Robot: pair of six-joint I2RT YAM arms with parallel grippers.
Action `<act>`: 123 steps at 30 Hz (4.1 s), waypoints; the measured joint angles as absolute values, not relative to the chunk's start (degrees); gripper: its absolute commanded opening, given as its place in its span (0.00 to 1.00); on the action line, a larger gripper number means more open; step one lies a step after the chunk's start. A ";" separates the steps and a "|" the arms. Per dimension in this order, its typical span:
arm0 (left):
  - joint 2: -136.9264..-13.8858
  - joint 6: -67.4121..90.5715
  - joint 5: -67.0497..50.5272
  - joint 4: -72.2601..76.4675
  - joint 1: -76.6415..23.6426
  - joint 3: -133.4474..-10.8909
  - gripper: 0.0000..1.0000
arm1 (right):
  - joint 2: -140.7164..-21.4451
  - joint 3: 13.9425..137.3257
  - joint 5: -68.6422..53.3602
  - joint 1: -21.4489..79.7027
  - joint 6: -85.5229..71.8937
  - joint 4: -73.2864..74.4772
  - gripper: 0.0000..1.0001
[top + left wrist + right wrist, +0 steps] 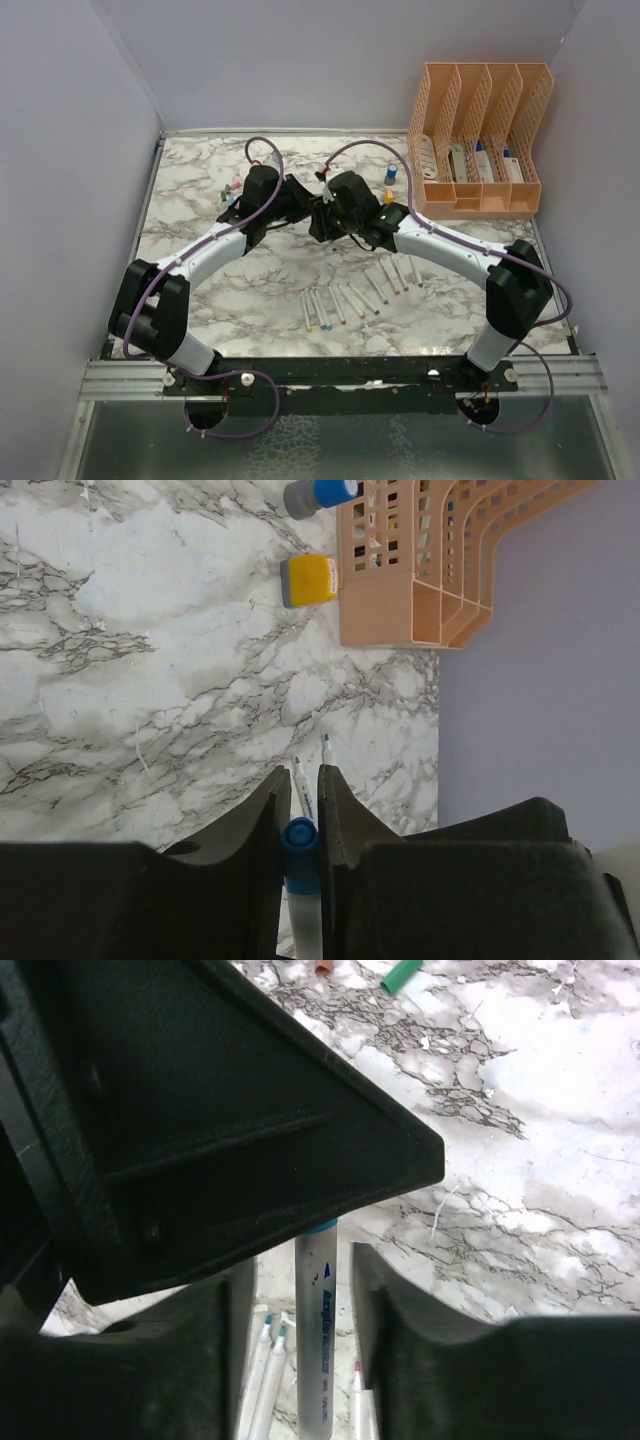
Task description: Open the pen caps
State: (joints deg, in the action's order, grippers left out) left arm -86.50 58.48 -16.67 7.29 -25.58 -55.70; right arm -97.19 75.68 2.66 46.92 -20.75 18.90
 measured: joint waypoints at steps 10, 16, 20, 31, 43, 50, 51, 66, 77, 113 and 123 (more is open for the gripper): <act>-86.13 59.42 -16.97 8.43 -25.74 -55.31 0.00 | -97.82 76.58 1.61 46.37 -20.58 18.94 0.01; -86.15 58.37 -16.27 6.96 -25.78 -56.05 0.00 | -97.82 76.82 1.39 46.26 -20.64 19.62 0.01; -88.47 56.97 -16.78 4.49 -24.80 -59.79 0.00 | -97.71 76.36 1.15 45.74 -20.71 18.33 0.01; -103.83 51.42 -15.62 2.66 -12.40 -76.42 0.00 | -87.68 63.26 1.06 45.76 -21.47 22.83 0.01; -103.70 48.01 -15.55 0.01 -13.19 -68.16 0.00 | -85.78 62.52 8.29 43.33 -21.85 28.25 0.01; -103.28 44.82 -15.11 -3.11 -12.86 -66.70 0.00 | -87.96 63.02 11.55 35.97 -22.26 31.81 0.01; -103.28 44.18 -14.98 -3.57 -12.86 -66.70 0.00 | -87.94 63.02 11.97 34.11 -22.24 31.88 0.01; -105.27 37.39 -11.07 -8.12 -12.86 -66.74 0.00 | -81.49 57.04 13.56 18.46 -22.20 32.67 0.01; -109.45 35.16 -8.93 -10.07 -12.88 -68.29 0.30 | -82.70 52.25 11.27 12.73 -22.24 32.18 0.01; -95.57 38.11 -11.09 -12.08 -12.88 -68.82 0.61 | -91.92 51.64 9.21 11.86 -19.22 30.13 0.41; -92.12 39.05 -10.98 -12.21 -12.86 -68.25 0.91 | -89.38 54.50 9.17 11.51 -19.73 30.59 0.71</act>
